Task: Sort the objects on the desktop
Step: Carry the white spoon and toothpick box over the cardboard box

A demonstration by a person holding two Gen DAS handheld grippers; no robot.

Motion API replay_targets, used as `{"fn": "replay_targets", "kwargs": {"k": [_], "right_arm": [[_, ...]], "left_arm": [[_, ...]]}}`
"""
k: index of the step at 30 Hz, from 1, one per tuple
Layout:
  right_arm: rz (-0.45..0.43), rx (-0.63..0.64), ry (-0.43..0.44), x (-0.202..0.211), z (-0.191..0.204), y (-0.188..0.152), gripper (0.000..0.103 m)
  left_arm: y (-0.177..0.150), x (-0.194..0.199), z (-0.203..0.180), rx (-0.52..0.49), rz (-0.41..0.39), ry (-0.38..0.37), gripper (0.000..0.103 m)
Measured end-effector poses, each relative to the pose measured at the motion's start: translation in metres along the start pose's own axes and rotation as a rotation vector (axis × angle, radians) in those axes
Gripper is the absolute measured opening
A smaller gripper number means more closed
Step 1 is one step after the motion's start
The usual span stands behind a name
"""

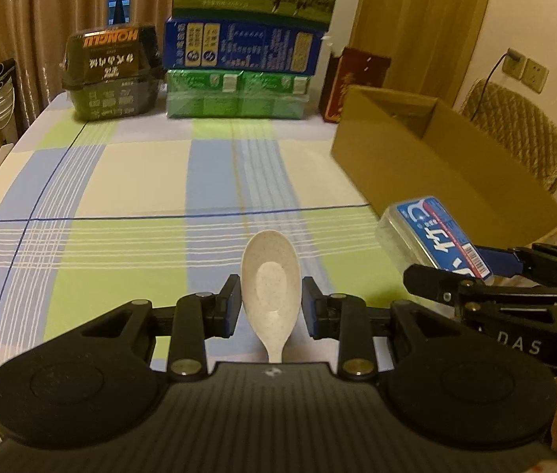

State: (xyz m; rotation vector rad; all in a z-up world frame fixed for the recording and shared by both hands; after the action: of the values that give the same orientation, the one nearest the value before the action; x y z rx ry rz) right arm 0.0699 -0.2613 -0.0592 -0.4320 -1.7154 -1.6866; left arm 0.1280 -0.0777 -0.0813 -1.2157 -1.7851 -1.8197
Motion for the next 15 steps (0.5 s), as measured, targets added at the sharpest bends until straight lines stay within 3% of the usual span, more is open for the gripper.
{"fn": "replay_targets", "kwargs": {"k": [15], "right_arm": [[-0.076, -0.02, -0.054, 0.081, -0.042, 0.017, 0.053]], "left_arm": [[0.014, 0.049, -0.069, -0.044, -0.042, -0.036, 0.027]]}}
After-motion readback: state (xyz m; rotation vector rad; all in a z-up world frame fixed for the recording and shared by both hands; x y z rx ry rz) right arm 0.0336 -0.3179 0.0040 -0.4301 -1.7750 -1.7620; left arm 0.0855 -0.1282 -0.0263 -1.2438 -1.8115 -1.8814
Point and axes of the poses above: each gripper's, at about its wrist camera, not at the fingertips, and x roughly against the way its jaws point, z to its left, y to its top, the point moved 6 cm from there along -x, roughly the way its jaws point, and after that the axes turned 5 degrees about z, right-handed, at the moved point
